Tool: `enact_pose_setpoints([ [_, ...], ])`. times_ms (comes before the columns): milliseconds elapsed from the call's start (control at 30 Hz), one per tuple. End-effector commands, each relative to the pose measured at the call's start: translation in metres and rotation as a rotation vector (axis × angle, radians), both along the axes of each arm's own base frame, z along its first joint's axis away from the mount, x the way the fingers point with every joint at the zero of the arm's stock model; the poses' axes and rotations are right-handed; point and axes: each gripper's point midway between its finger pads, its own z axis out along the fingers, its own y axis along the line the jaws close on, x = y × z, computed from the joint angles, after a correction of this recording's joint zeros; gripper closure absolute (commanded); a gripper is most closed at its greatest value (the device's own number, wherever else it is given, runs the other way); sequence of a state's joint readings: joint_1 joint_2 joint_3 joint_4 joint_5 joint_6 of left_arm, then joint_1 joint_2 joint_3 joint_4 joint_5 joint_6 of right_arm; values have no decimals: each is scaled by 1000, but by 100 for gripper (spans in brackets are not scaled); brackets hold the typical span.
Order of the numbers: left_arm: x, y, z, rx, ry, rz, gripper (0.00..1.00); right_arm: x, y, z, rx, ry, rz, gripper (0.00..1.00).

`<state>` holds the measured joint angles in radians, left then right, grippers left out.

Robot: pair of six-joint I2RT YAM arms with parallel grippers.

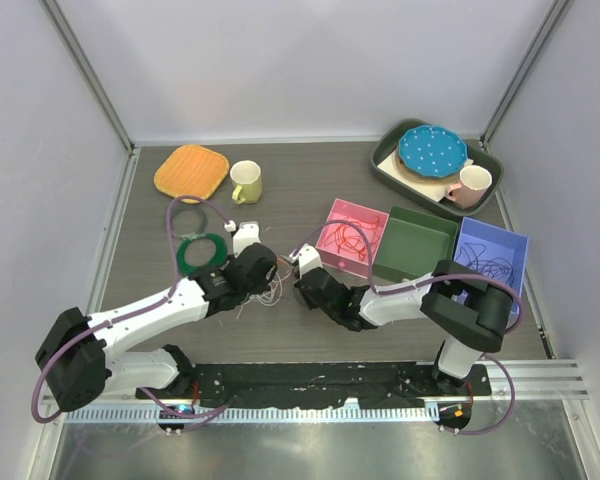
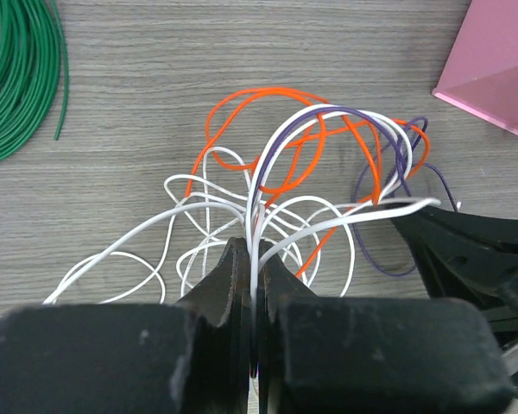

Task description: Untangle the cables

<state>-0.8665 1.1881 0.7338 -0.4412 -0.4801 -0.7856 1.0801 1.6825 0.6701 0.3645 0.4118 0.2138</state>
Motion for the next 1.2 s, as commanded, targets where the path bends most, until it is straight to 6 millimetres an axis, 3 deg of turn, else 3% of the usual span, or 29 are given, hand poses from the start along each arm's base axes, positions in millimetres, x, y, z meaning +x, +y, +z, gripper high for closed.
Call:
enact_pose_setpoints([
  [0, 11, 16, 8, 19, -41, 104, 100, 19, 1, 48, 96, -101, -102, 99],
  [33, 12, 20, 6, 25, -34, 120, 100, 23, -6, 75, 144, -142, -152, 99],
  [100, 15, 33, 0, 32, -12, 170, 100, 21, -25, 97, 173, -159, -219, 99],
  [133, 16, 38, -3, 36, -5, 189, 100, 24, -43, 133, 240, -218, -292, 99],
  [200, 20, 50, -7, 32, 8, 235, 100, 23, -72, 151, 241, -257, -378, 99],
  [233, 20, 53, -7, 24, 8, 248, 100, 21, -95, 177, 271, -306, -446, 99],
  [400, 21, 71, -5, 9, 11, 308, 100, 16, -153, 238, 332, -431, -586, 99],
  [600, 20, 89, -8, 11, 18, 374, 100, 17, -208, 277, 340, -520, -782, 99],
  [667, 20, 94, -10, 13, 22, 396, 100, 18, -219, 278, 295, -519, -810, 99],
  [800, 19, 104, -16, 29, 46, 432, 100, 26, -249, 298, 294, -532, -924, 99],
  [867, 19, 104, -17, 29, 54, 434, 84, 32, -263, 303, 265, -536, -959, 99],
  [933, 19, 105, -17, 32, 59, 435, 63, 37, -261, 311, 276, -527, -931, 99],
  [1067, 18, 104, -17, 29, 63, 430, 55, 43, -259, 322, 268, -530, -906, 99],
  [1100, 18, 103, -17, 25, 63, 424, 50, 43, -259, 329, 275, -538, -906, 99],
  [1133, 18, 102, -16, 19, 61, 418, 38, 43, -259, 332, 269, -541, -907, 99],
  [1167, 18, 99, -15, 6, 62, 410, 35, 44, -260, 342, 283, -551, -909, 99],
])
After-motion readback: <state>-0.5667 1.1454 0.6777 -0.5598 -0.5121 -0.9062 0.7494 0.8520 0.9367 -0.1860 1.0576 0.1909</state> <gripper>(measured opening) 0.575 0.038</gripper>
